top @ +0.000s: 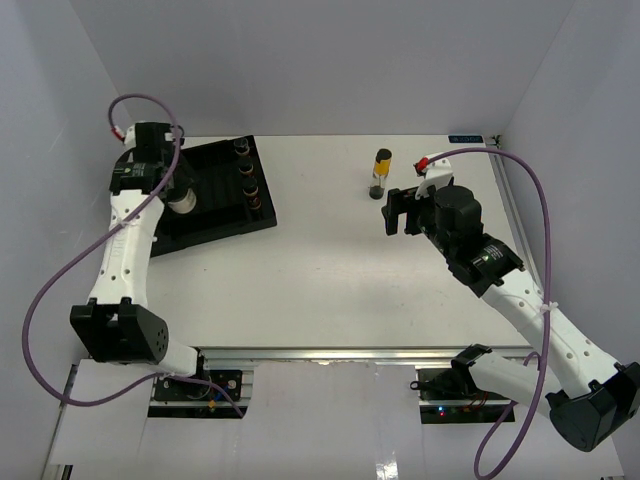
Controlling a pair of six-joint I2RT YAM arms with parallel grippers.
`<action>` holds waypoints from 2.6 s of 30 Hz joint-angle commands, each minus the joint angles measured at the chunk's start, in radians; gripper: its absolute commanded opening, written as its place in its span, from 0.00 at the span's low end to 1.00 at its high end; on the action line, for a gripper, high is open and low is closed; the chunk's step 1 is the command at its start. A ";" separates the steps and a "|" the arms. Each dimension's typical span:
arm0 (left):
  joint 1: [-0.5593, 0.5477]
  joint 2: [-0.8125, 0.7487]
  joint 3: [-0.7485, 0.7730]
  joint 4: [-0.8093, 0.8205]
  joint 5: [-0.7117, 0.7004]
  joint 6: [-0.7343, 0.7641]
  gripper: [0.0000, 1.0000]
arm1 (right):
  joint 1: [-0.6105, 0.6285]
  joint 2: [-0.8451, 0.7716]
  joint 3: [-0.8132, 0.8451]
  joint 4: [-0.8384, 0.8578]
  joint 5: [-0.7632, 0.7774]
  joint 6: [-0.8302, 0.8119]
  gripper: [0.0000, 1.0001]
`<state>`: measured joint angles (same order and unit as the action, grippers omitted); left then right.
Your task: Organize the condiment bottles
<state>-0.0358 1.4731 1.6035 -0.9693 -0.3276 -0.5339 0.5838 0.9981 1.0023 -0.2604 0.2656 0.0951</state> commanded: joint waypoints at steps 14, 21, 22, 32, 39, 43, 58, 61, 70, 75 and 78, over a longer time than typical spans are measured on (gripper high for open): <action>0.320 0.082 -0.126 0.258 0.105 0.059 0.00 | -0.002 -0.084 0.001 0.058 -0.097 0.010 0.91; 0.329 0.150 -0.106 0.268 0.002 0.083 0.00 | -0.002 -0.098 -0.006 0.072 -0.100 0.008 0.91; 0.336 0.148 -0.115 0.284 0.006 0.088 0.00 | -0.002 -0.099 -0.009 0.077 -0.098 0.008 0.91; 0.355 0.208 -0.184 0.383 0.076 0.097 0.00 | -0.002 -0.099 -0.014 0.073 -0.068 0.000 0.91; 0.356 0.252 -0.227 0.434 0.100 0.099 0.03 | -0.002 -0.089 -0.017 0.080 -0.050 -0.005 0.91; 0.356 0.264 -0.241 0.454 0.092 0.105 0.31 | -0.002 -0.091 -0.023 0.087 -0.045 -0.005 0.91; 0.356 0.223 -0.162 0.328 0.064 0.081 0.98 | -0.002 -0.031 -0.004 0.051 -0.010 -0.012 0.91; 0.355 0.133 -0.149 0.304 0.057 0.077 0.98 | -0.001 0.013 0.058 0.021 0.030 -0.018 0.91; 0.340 -0.041 -0.116 0.256 0.348 0.164 0.98 | -0.037 0.170 0.187 0.003 0.057 -0.022 0.91; 0.193 -0.081 -0.153 0.217 0.344 0.224 0.98 | -0.135 0.296 0.209 0.111 0.030 -0.072 0.90; 0.067 -0.120 -0.204 0.222 0.312 0.226 0.98 | -0.162 0.370 0.244 0.153 -0.018 -0.088 0.90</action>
<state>0.1678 1.4005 1.4584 -0.7034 -0.0304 -0.3441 0.4647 1.2925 1.1774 -0.2127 0.2835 0.0512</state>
